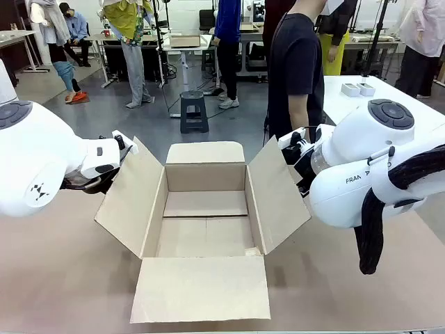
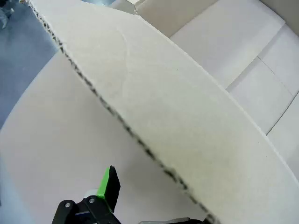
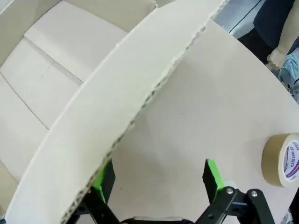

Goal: Wrap the clocks to prevent damage.
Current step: Open the side flaps of the Package Box.

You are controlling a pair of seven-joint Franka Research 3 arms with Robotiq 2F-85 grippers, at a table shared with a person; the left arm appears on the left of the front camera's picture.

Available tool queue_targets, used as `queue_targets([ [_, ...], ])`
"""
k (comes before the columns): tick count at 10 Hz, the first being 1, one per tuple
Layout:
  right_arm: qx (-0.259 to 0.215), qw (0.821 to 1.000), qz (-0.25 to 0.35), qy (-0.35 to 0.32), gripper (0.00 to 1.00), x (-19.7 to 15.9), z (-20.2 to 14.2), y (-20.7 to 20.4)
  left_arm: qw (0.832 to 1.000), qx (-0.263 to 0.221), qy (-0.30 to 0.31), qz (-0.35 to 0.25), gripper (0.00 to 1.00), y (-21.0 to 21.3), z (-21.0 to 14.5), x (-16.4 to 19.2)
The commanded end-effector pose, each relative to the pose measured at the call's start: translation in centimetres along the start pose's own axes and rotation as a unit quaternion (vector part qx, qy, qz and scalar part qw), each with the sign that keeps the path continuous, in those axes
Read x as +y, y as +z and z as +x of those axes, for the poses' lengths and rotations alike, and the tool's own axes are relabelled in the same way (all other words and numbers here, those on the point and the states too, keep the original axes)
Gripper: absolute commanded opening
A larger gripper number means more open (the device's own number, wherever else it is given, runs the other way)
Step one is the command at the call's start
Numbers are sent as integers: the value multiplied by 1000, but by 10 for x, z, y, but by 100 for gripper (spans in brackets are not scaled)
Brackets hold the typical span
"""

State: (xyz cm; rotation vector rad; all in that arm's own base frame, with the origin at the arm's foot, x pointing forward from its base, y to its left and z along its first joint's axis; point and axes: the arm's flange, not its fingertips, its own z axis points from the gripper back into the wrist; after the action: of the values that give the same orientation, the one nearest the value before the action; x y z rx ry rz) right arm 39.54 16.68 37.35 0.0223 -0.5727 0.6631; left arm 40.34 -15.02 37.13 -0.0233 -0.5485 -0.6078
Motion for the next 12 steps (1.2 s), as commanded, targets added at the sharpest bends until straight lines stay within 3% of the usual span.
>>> queue_targets([
  [1,0,1000,0,0,100,0,0,0,1000,0,0,0,100,0,0,0],
  [12,0,1000,0,0,100,0,0,0,1000,0,0,0,100,0,0,0],
])
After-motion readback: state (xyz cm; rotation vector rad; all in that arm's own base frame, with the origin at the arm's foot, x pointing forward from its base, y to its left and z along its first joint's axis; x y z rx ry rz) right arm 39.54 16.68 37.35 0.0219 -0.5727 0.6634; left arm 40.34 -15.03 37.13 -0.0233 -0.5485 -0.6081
